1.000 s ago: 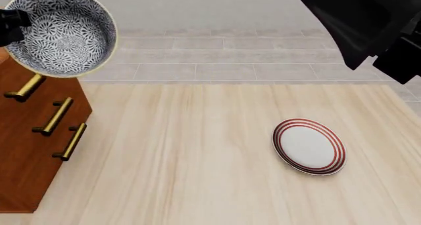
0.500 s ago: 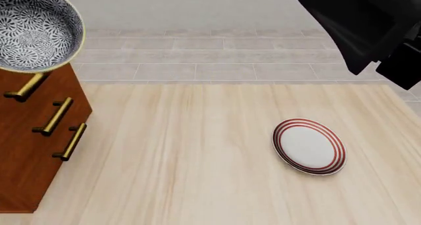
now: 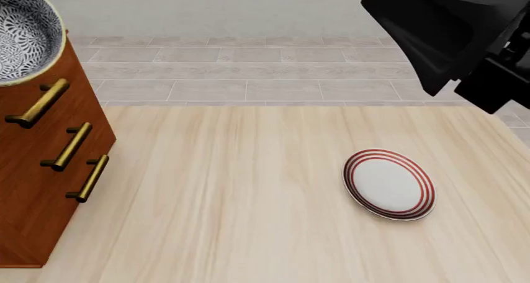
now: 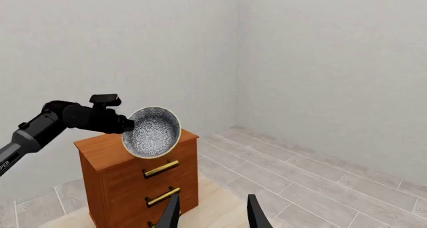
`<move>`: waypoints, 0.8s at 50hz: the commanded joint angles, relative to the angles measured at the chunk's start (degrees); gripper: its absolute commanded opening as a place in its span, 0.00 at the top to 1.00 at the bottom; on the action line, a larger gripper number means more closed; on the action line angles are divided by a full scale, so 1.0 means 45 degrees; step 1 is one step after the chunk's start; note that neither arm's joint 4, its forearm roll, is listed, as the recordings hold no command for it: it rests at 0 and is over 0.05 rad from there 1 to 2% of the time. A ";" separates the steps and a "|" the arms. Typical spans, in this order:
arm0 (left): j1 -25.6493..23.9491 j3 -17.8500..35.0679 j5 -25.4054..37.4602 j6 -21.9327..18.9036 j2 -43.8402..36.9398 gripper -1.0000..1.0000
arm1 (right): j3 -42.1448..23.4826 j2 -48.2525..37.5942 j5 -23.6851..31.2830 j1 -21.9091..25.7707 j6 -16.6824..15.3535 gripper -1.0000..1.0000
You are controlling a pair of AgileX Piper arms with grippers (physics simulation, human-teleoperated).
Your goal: Put the bowl on top of the cabinet.
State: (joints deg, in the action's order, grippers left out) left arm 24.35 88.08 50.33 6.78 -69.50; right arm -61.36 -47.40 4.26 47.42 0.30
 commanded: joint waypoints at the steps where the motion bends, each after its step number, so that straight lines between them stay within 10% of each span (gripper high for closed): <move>1: 0.0871 -0.0072 -0.0213 -0.0195 -0.0014 1.00 | 0.0014 -0.0072 -0.0078 0.0000 -0.0010 0.00; 40: 0.3394 -0.0457 -0.0767 -0.0442 -0.0186 1.00 | 0.0052 0.0086 0.0109 0.0005 -0.0060 0.00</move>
State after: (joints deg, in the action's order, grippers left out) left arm 36.92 86.17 47.40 4.95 -69.98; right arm -61.09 -47.10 4.62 47.45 0.11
